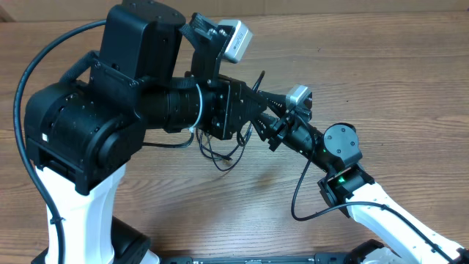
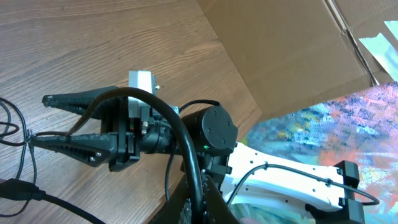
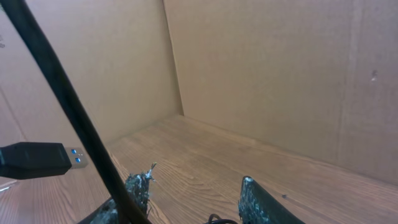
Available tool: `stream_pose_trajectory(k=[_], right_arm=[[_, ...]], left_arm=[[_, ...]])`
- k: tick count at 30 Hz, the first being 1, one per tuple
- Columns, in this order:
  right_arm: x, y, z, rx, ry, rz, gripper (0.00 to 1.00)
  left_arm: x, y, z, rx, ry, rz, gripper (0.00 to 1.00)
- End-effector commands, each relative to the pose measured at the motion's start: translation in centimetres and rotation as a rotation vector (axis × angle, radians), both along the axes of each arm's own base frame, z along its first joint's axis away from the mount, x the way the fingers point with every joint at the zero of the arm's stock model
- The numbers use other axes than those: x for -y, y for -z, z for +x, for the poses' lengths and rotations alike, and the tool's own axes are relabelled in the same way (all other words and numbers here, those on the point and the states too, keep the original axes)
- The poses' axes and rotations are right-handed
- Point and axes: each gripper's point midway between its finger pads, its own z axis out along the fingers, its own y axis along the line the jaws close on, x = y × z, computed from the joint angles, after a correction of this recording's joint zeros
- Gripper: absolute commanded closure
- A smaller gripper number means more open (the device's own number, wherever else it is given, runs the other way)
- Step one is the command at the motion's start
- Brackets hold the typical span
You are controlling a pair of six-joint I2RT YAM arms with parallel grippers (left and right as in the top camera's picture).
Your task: Untangle cables
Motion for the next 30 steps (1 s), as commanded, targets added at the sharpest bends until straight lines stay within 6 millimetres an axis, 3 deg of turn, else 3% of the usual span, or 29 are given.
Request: stream_pose_trajectory(k=[1, 4, 7, 10, 15, 16, 17, 18, 23, 26, 30], right_arm=[[0.1, -0.6, 0.3, 0.021, 0.017, 0.001, 0.58], [0.1, -0.6, 0.3, 0.036, 0.019, -0.011, 0.59], [0.1, -0.8, 0.3, 0.044, 0.019, -0.009, 0.47], [0.1, -0.8, 0.3, 0.044, 0.019, -0.009, 0.48], [0.1, -0.8, 0.3, 0.043, 0.019, -0.009, 0.63], [0.1, -0.8, 0.3, 0.043, 0.019, -0.01, 0.75], [0.1, -0.8, 0.3, 0.043, 0.019, -0.01, 0.96], [0.1, -0.7, 0.3, 0.041, 0.019, -0.01, 0.96], [0.0, -0.2, 0.3, 0.02, 0.018, -0.023, 0.96], [0.3, 0.1, 0.5, 0.011, 0.026, -0.028, 0.96], [1.7, 0.1, 1.5, 0.01, 0.068, -0.028, 0.96]], left_arm=[[0.4, -0.3, -0.3, -0.016, 0.012, -0.019, 0.96], [0.5, -0.3, -0.4, -0.031, 0.006, -0.024, 0.96], [0.8, -0.3, -0.7, -0.028, 0.018, -0.025, 0.96], [1.1, -0.6, -0.7, -0.015, 0.028, -0.033, 0.96], [1.2, -0.6, -0.6, -0.013, 0.027, -0.036, 0.96], [1.2, -0.6, -0.5, -0.013, 0.024, -0.034, 0.96], [1.2, -0.6, -0.5, -0.013, 0.024, -0.034, 0.96], [1.2, -0.6, -0.5, -0.013, 0.024, -0.034, 0.95], [0.8, -0.2, 0.0, -0.006, -0.007, -0.009, 0.74], [0.3, 0.4, 0.4, -0.005, -0.044, 0.026, 0.57], [-0.5, 1.2, 1.1, 0.001, -0.098, 0.076, 0.46]])
